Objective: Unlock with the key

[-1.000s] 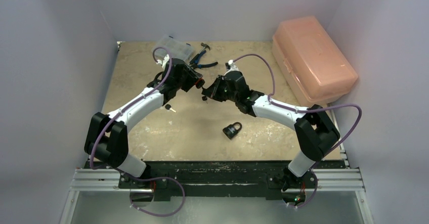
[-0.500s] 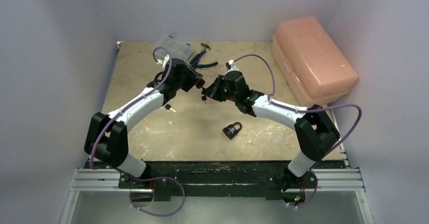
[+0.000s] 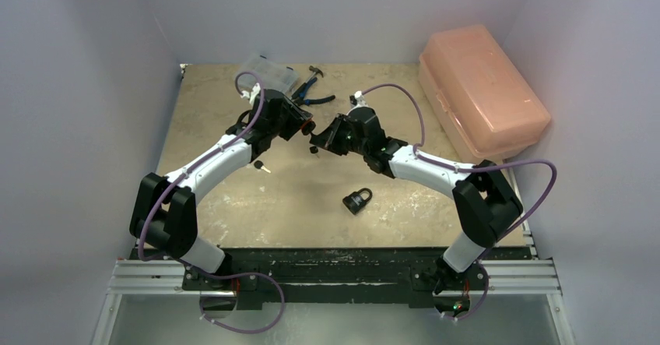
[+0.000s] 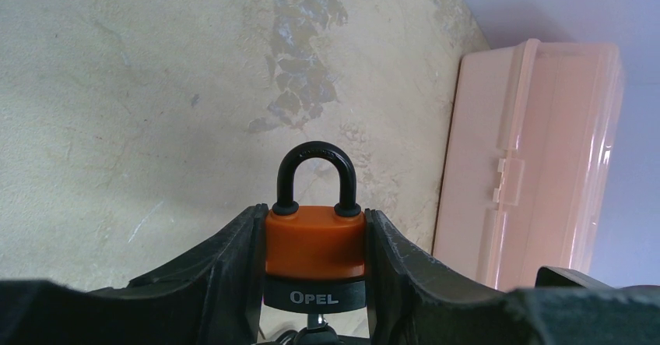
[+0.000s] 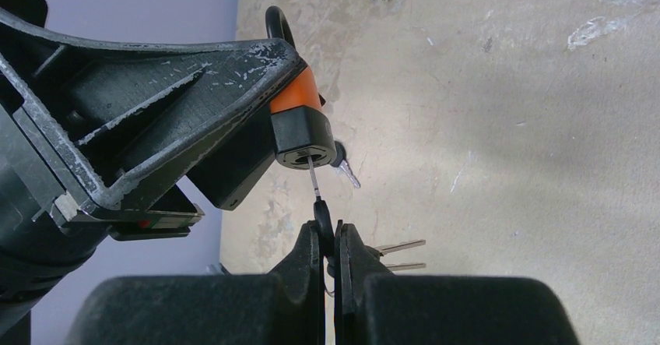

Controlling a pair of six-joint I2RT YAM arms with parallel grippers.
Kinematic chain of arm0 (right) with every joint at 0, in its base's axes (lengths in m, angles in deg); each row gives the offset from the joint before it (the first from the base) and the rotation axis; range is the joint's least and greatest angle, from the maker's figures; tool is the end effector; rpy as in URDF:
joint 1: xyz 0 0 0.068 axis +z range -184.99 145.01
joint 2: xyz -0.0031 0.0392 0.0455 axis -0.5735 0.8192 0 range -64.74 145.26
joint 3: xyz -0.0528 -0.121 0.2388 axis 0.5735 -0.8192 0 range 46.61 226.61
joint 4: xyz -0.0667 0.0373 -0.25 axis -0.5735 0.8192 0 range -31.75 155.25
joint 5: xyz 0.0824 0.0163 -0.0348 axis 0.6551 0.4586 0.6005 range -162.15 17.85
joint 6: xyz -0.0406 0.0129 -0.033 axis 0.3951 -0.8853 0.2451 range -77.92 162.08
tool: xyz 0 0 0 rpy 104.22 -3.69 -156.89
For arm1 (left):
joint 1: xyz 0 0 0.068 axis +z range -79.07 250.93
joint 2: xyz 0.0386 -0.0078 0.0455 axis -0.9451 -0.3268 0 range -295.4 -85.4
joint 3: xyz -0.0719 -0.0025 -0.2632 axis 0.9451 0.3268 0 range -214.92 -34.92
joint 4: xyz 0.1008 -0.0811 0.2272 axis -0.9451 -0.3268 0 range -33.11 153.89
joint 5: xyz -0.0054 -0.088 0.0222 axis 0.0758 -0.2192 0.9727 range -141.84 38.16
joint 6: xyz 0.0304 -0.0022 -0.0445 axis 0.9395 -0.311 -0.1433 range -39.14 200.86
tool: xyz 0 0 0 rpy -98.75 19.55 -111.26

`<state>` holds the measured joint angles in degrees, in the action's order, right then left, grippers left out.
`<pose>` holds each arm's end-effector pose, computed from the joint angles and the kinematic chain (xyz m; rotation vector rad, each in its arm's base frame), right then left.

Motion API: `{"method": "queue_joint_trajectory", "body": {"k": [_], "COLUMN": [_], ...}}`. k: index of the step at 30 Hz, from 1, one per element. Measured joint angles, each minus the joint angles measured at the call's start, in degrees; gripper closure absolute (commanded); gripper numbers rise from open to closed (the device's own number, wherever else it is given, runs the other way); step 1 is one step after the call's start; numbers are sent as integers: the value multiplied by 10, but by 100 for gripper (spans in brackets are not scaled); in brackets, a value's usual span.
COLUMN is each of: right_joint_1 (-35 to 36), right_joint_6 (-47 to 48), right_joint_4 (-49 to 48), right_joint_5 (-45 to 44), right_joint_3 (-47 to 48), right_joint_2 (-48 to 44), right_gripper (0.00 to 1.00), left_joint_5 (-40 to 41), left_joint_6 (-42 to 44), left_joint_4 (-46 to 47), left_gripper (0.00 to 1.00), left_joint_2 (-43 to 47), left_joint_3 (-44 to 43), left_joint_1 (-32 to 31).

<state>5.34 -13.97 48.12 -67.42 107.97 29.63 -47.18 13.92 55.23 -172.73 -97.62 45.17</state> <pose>0.2870 0.2476 0.2512 0.2372 2.1520 1.1298 0.3137 -0.1481 0.2696 -0.8465 2.1110 -0.8239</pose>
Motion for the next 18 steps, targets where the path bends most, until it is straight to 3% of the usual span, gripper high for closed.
{"method": "queue_joint_trajectory", "body": {"k": [8, 18], "right_joint_1": [-10, 4], "right_joint_6": [-8, 67], "right_joint_4": [-14, 31], "right_joint_5": [18, -34], "right_joint_3": [-5, 23], "right_joint_2": [1, 2], "right_gripper": [100, 100], "left_joint_5": [-2, -16], "left_joint_6": [0, 0], "left_joint_4": [8, 10], "left_gripper": [100, 100], "left_joint_2": [0, -2], "left_joint_3": [0, 0], "left_joint_1": [1, 1]}}
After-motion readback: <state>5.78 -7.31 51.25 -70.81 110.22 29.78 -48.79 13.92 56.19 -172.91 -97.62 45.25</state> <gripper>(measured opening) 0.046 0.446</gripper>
